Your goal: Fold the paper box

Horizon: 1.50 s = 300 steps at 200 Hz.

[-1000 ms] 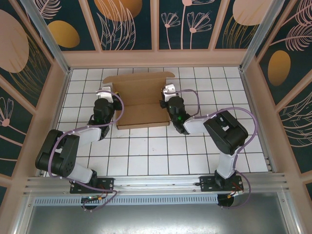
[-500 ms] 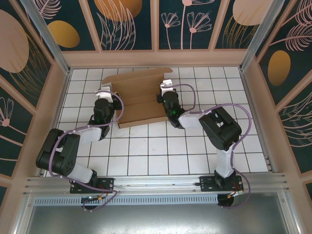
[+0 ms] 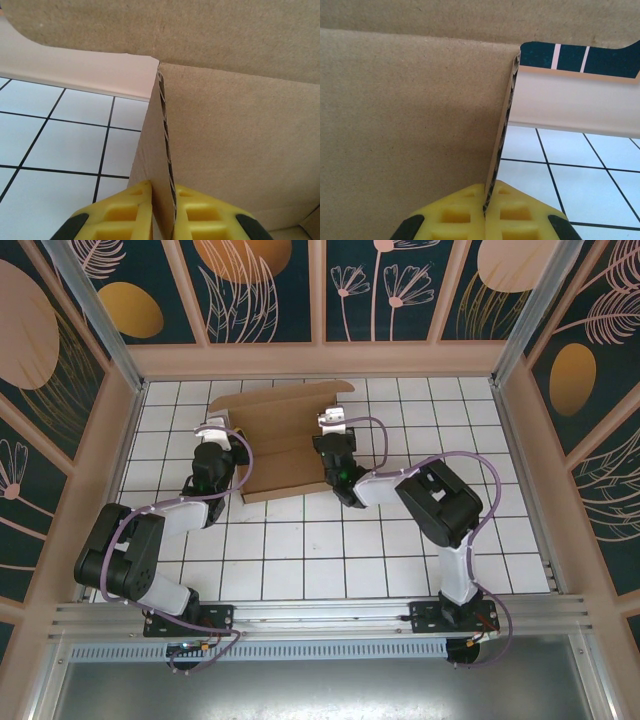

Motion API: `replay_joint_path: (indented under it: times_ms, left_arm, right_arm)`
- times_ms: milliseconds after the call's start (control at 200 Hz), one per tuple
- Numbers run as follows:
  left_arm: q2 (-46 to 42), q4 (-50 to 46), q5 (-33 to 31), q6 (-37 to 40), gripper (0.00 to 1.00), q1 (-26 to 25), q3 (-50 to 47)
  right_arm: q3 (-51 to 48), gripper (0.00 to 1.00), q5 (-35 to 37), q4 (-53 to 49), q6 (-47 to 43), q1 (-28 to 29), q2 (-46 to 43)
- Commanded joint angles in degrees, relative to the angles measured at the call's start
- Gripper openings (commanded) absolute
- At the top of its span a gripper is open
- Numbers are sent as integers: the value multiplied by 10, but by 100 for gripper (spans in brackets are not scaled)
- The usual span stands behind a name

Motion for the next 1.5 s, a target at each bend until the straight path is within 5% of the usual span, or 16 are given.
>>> replay_joint_path:
  times_ms: [0, 305, 535, 1496]
  left_arm:
    - [-1, 14, 86, -3, 13, -31, -5]
    - [-20, 32, 59, 9, 2, -31, -29]
    - [-24, 91, 63, -36, 0, -32, -83]
    - [-31, 136, 7, -151, 0, -46, -213]
  right_arm:
    - [-4, 1, -72, -23, -8, 48, 20]
    - [-122, 0, -190, 14, 33, -6, -79]
    - [-207, 0, -226, 121, 26, 7, -85]
    - [-299, 0, -160, 227, 87, 68, -53]
